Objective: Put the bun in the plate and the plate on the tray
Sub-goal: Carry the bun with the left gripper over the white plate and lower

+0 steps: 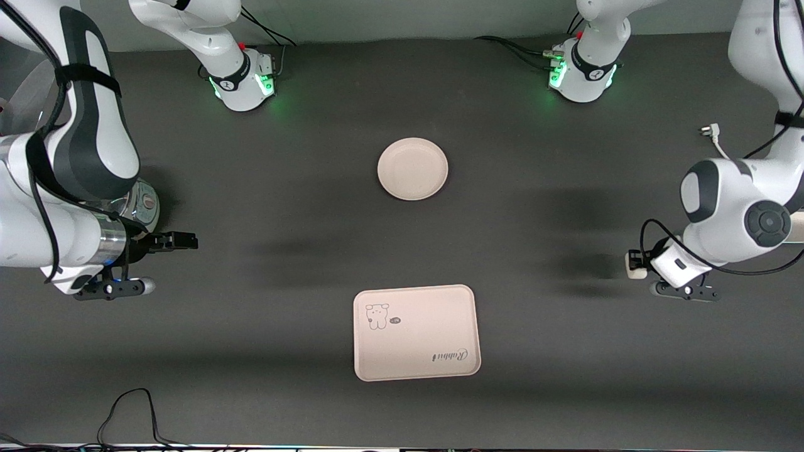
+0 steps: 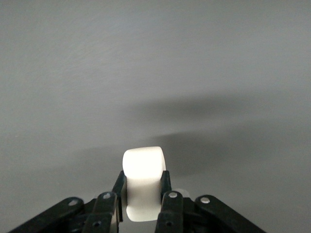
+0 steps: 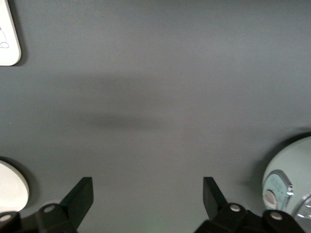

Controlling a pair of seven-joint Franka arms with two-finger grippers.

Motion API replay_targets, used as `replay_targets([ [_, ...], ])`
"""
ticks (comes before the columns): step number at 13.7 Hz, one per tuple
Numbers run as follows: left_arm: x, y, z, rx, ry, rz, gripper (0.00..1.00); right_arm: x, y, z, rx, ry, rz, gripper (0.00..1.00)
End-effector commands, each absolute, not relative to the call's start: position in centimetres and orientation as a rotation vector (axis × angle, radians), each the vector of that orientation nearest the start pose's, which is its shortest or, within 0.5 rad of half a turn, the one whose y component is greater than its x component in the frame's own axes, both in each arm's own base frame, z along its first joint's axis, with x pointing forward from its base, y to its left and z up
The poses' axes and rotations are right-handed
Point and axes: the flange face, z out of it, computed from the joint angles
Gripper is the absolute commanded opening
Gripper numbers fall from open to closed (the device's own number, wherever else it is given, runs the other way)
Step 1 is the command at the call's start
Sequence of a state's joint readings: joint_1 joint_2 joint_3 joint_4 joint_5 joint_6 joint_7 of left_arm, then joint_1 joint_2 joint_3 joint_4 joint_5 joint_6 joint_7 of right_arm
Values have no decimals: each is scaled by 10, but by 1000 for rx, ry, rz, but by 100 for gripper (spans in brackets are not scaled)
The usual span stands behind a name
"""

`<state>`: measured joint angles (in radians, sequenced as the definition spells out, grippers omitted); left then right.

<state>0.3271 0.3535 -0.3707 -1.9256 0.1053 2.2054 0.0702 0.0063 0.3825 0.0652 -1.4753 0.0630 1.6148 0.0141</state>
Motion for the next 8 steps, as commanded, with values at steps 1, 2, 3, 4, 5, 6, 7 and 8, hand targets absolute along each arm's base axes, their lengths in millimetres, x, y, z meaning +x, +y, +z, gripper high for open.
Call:
replay_targets([
  [1,584,-92,365,-3208,257,121,31,649,55,439,-2960,-48,388,100],
  [2,572,-129,378,-3228,240,146,31,650,59,434,-2929,-40,400,100],
  [3,546,-194,397,-3236,167,158,32,649,69,430,-2877,-37,415,100],
  [4,528,-238,404,-3243,137,148,32,649,75,423,-2843,-35,438,100],
  [5,508,-281,409,-3259,80,145,32,647,81,419,-2833,-37,457,100],
  [6,487,-322,411,-3279,8,129,32,644,89,415,-2832,-50,484,100],
  [7,460,-363,403,-3294,-17,113,33,640,87,409,-2825,-48,518,100],
  [8,434,-398,398,-3315,7,87,35,638,84,402,-2814,-58,544,100],
])
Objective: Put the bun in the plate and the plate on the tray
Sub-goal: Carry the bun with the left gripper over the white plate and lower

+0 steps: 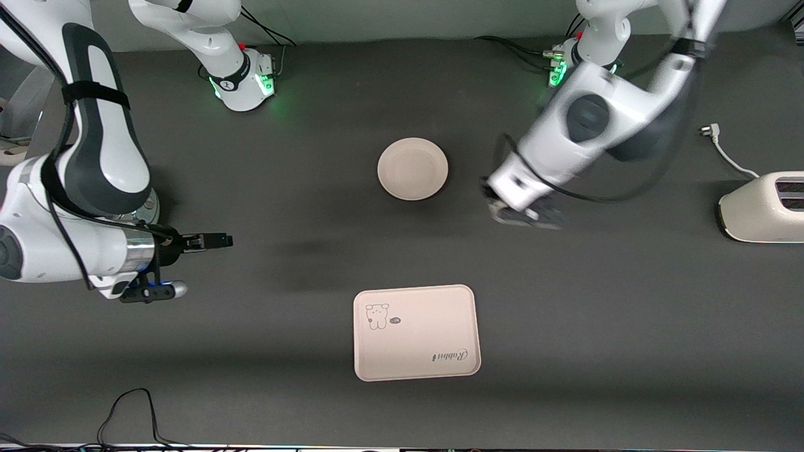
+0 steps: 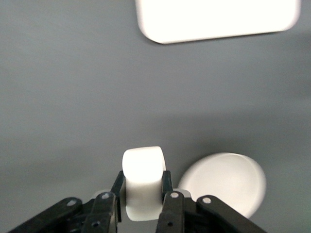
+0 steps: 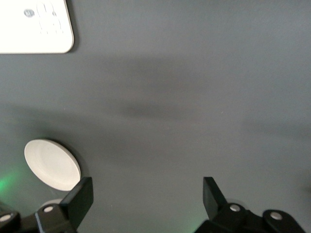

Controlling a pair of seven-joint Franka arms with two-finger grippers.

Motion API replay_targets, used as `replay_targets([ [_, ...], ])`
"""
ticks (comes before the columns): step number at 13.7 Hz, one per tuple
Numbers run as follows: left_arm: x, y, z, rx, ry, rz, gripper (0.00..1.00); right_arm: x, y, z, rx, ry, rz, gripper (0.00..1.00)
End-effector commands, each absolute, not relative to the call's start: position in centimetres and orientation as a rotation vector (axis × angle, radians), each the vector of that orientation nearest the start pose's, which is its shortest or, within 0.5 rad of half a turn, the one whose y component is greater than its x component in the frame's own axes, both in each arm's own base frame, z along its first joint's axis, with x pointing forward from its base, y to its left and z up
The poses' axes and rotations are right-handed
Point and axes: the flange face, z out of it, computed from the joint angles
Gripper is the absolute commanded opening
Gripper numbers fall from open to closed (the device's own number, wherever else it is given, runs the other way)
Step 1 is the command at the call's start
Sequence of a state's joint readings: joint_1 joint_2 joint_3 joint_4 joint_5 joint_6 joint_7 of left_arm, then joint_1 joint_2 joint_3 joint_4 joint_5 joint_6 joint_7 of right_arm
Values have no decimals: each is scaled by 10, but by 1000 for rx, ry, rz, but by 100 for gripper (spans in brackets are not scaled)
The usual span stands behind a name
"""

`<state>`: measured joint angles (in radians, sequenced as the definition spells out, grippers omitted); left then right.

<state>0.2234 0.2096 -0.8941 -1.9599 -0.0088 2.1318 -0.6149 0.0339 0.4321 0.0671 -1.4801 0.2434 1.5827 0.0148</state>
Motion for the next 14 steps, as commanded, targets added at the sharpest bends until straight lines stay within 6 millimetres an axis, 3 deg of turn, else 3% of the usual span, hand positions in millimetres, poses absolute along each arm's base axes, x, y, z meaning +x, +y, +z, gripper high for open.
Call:
replay_targets([
  [1,412,-422,390,-3332,-6,87,36,637,83,399,-2811,-69,547,100],
  [3,363,-459,365,-3323,22,44,36,639,70,391,-2803,-40,575,100],
  [5,334,-472,320,-3288,1,-11,36,636,50,383,-2772,1,630,100],
  [7,307,-488,285,-3228,12,-64,36,632,53,376,-2765,-1,664,100],
  [8,306,-488,262,-3202,-5,-98,36,630,58,374,-2763,-8,674,100],
  [10,299,-496,237,-3193,-34,-123,36,630,58,375,-2765,-3,671,100],
  [11,296,-501,232,-3191,-48,-118,37,630,57,373,-2762,0,674,100],
  [14,287,-506,230,-3180,-50,-116,51,625,58,367,-2680,57,686,100],
])
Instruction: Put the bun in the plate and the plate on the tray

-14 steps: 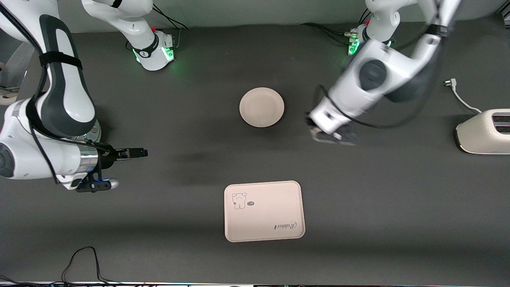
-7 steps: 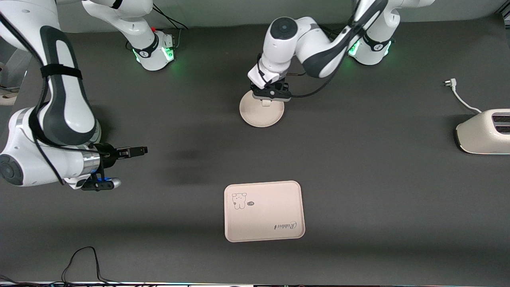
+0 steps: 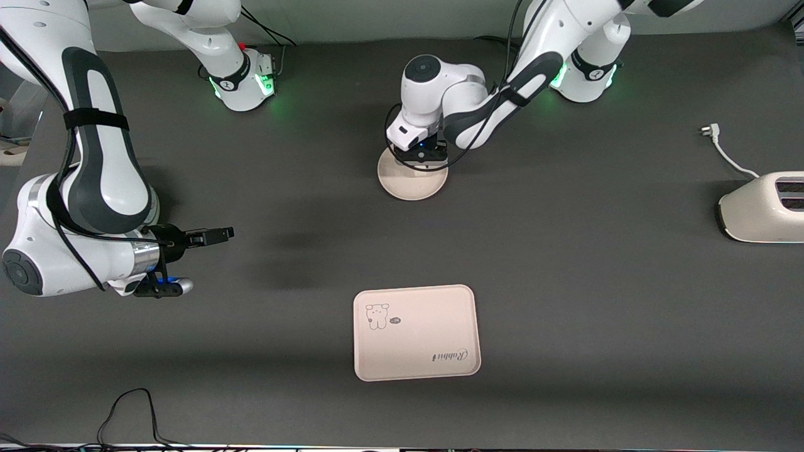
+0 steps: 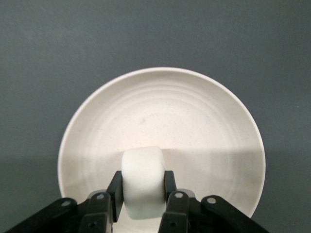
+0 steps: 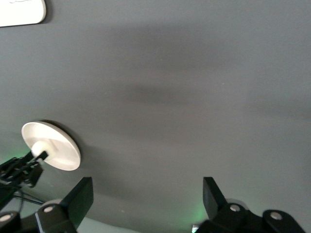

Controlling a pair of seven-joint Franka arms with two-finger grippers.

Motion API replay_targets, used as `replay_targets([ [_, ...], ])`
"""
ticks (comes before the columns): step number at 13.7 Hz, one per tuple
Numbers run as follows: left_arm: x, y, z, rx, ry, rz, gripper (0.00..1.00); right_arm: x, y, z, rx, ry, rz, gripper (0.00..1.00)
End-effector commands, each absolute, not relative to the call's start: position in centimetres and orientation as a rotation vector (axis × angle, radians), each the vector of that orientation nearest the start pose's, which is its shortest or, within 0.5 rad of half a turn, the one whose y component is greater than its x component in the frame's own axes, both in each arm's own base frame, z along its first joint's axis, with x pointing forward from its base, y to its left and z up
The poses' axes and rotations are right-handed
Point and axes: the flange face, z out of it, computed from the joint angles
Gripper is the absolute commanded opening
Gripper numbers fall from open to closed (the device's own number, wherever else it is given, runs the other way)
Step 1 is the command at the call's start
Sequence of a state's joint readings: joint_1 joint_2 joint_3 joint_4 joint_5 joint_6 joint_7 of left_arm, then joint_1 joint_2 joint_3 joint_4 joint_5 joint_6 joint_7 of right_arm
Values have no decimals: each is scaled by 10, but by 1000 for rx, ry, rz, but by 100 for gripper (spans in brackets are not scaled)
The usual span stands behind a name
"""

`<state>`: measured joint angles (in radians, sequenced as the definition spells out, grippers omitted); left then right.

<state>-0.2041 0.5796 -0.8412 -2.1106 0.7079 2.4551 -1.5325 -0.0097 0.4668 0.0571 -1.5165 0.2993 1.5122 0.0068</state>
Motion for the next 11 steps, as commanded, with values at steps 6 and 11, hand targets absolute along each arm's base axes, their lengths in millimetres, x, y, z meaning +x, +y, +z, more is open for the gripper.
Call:
replay_targets([
  [6,294,-507,234,-3175,-52,-134,100,573,63,327,-2582,205,624,100],
  [11,371,-514,293,-3063,82,-245,100,529,79,293,-2497,193,569,100],
])
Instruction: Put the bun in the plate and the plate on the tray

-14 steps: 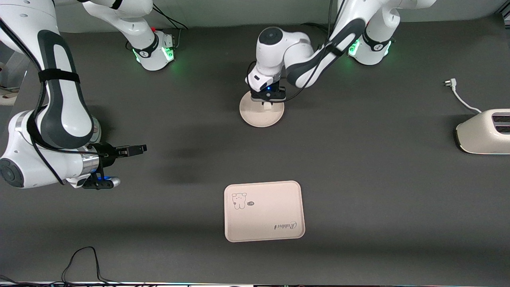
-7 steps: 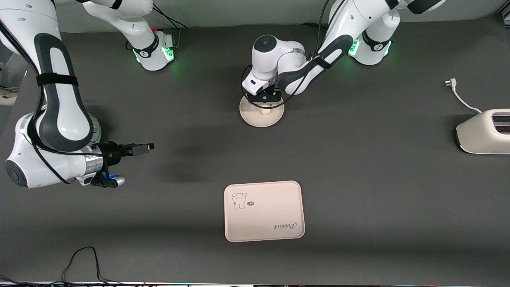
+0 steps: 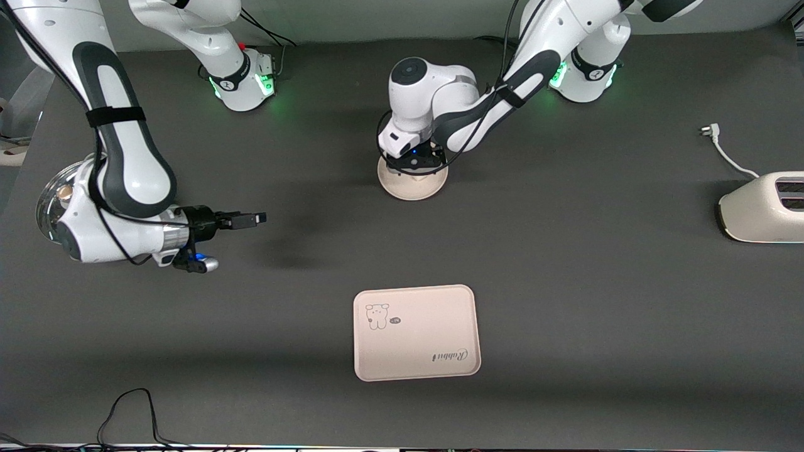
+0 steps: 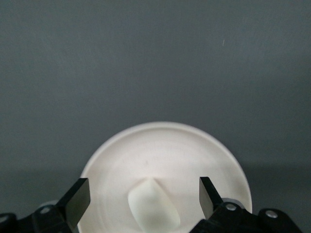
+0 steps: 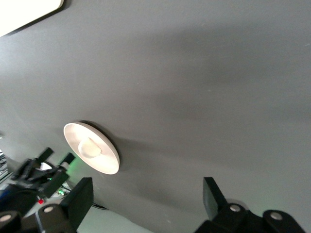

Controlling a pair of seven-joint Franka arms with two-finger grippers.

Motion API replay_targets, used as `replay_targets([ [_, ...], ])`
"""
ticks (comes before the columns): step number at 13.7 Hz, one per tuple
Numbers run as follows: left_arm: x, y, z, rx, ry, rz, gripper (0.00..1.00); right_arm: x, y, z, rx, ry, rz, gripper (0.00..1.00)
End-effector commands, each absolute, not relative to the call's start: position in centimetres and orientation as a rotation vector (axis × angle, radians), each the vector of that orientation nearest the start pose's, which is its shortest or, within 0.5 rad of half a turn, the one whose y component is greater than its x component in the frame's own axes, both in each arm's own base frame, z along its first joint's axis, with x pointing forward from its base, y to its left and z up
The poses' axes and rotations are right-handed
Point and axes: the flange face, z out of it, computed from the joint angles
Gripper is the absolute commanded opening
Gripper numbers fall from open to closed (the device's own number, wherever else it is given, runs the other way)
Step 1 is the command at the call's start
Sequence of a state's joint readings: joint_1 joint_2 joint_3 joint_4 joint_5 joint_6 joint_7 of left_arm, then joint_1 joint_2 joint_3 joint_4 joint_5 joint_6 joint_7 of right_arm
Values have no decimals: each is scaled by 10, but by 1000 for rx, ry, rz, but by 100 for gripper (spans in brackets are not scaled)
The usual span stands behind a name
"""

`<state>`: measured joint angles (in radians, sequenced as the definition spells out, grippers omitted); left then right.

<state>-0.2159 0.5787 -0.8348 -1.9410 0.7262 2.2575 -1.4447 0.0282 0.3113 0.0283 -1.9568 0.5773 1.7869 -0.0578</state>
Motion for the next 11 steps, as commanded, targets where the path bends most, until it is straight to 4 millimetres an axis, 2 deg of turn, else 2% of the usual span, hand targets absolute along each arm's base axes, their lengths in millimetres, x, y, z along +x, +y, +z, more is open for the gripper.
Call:
replay_targets([
  [1,392,-505,301,-3067,71,-254,100,521,89,297,-2503,178,562,100],
  [3,429,-489,315,-3090,100,-249,100,515,91,290,-2491,200,568,100],
  [4,448,-479,326,-3106,119,-235,100,508,98,284,-2466,238,551,100],
  [6,493,-454,351,-3163,140,-192,100,497,131,278,-2451,255,492,100],
  [7,512,-437,363,-3193,176,-179,100,497,136,275,-2443,265,489,100],
  [8,517,-429,376,-3199,221,-159,100,496,137,266,-2444,285,490,100],
  [10,539,-401,387,-3224,161,-120,100,485,153,254,-2475,270,489,100],
  [11,540,-393,399,-3213,205,-124,100,477,158,246,-2472,299,484,100],
])
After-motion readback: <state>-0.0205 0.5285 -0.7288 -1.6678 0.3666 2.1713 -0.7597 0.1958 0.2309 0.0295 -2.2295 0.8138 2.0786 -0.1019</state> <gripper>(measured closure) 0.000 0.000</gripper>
